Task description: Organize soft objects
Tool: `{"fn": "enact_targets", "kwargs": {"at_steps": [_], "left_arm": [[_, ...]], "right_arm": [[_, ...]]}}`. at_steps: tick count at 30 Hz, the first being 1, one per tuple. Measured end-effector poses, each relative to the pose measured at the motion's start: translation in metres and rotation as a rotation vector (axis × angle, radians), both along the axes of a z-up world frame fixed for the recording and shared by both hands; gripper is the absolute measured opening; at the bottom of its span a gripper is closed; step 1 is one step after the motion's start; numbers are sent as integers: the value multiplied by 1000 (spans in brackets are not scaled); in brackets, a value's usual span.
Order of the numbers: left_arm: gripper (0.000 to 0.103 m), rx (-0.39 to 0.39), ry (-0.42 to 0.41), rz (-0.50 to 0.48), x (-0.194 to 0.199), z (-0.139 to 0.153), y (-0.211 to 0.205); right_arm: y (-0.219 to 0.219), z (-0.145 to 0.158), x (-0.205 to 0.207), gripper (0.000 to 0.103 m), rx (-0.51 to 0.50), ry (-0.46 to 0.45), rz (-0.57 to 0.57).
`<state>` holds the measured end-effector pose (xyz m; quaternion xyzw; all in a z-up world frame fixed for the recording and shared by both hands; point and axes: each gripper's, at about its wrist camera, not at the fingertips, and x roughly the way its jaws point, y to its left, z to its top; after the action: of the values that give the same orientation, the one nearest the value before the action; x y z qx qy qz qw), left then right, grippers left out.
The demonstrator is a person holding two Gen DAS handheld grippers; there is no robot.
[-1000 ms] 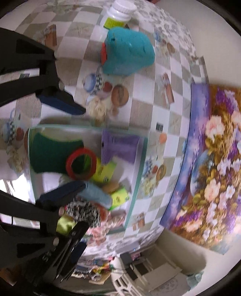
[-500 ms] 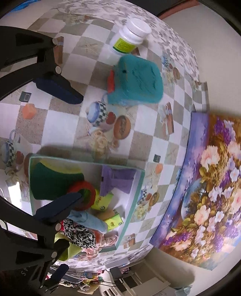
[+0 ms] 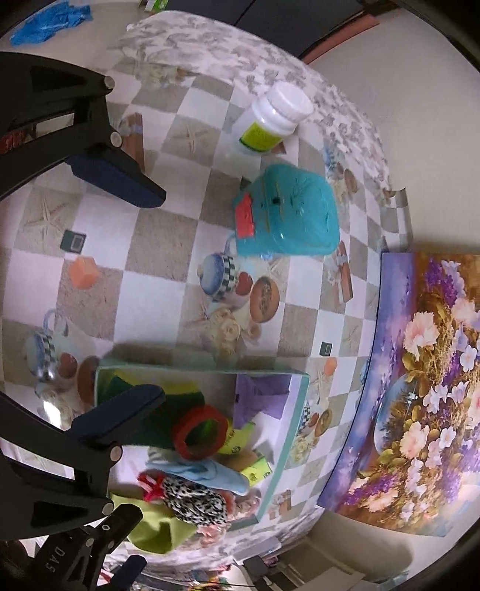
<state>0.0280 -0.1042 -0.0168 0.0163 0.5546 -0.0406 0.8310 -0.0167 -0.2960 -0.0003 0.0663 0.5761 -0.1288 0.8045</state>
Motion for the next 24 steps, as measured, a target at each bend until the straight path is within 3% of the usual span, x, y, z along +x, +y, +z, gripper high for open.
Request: {"fn": "enact_targets", "kwargs": {"at_steps": [9, 18, 24], "left_arm": [[96, 15, -11, -29, -19, 2, 4], [96, 78, -55, 5, -29, 5, 10], [96, 72, -54, 17, -34, 6, 16]], "right_arm": [[6, 2, -12, 103, 8, -12, 8], [12, 6, -21, 103, 4, -28, 14], [15, 7, -25, 103, 1, -38, 19]]}}
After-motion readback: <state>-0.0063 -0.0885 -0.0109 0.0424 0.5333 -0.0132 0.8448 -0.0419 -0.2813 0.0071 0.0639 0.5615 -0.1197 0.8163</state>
